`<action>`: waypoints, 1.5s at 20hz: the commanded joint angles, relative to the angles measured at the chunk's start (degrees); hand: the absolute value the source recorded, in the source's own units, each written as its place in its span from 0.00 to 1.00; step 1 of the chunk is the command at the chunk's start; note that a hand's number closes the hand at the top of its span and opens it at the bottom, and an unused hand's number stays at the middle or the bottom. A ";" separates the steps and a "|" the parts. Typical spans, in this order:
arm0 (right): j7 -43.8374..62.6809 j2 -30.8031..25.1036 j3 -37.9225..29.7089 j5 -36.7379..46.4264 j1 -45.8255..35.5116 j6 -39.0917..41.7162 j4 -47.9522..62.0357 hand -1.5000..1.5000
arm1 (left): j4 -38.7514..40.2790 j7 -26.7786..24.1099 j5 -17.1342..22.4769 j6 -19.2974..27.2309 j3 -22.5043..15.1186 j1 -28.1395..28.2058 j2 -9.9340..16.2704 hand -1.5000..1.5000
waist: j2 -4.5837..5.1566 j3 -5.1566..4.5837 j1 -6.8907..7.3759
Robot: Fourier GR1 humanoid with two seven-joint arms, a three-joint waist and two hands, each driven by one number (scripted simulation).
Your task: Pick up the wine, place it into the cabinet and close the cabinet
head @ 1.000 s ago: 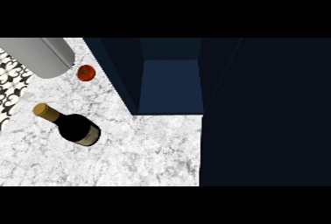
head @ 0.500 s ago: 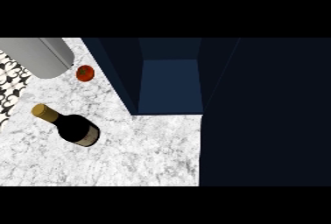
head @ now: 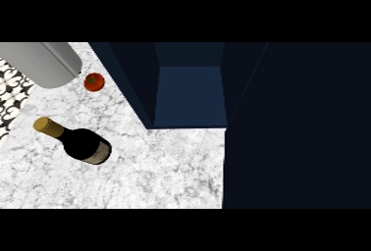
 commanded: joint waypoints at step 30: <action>-3.40 2.42 -0.20 -5.54 11.57 6.79 -9.17 0.00 | 62.95 -41.66 -13.67 -16.96 -1.31 -9.29 -0.08 0.00 | 0.12 -0.04 -0.39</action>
